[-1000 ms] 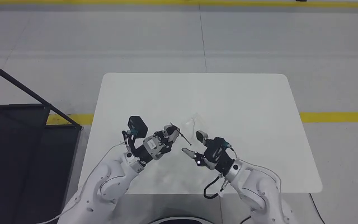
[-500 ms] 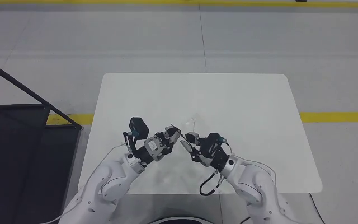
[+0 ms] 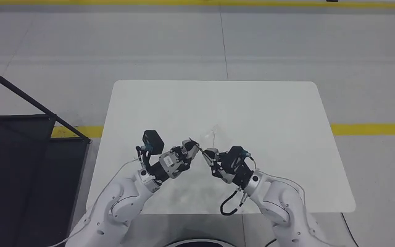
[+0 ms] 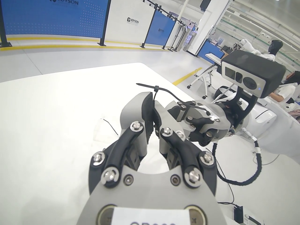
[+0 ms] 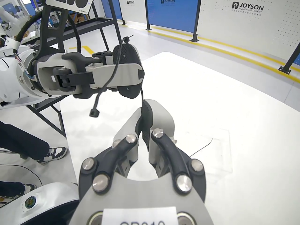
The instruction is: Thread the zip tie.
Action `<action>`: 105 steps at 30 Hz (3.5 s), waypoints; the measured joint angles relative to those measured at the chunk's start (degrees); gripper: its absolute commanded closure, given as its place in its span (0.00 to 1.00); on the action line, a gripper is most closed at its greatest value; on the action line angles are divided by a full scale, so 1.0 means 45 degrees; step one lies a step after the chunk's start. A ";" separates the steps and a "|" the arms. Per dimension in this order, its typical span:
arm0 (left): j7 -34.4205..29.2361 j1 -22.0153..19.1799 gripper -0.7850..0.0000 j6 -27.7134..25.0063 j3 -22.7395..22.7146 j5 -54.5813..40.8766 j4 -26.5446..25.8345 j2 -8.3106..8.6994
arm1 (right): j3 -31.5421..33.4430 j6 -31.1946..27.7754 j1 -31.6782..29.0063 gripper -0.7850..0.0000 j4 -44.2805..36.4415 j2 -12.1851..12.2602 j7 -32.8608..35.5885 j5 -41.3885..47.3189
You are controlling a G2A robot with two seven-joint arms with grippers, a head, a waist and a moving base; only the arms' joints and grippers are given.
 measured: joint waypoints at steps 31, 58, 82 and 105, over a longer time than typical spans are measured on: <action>-0.2183 0.0340 0.44 -0.2295 -0.1550 -0.3912 0.0743 0.0243 | 0.0748 -0.1421 -0.0026 1.00 0.0566 0.0370 -0.0263 0.1872; -0.7933 -0.1109 0.15 -0.2987 -0.1577 -1.3808 0.2412 0.0669 | 0.0582 -0.5605 0.1969 1.00 0.3132 0.0873 0.2519 0.5870; -0.7195 -0.2092 0.71 -0.2250 -0.0250 -1.2721 0.3151 0.0379 | -0.0233 -0.5180 0.2617 1.00 0.3942 0.1167 0.3463 0.7751; -0.7335 -0.2334 0.76 -0.2398 0.0045 -1.2746 0.3410 0.0290 | -0.0726 -0.4764 0.2875 1.00 0.3833 0.1423 0.3518 0.7916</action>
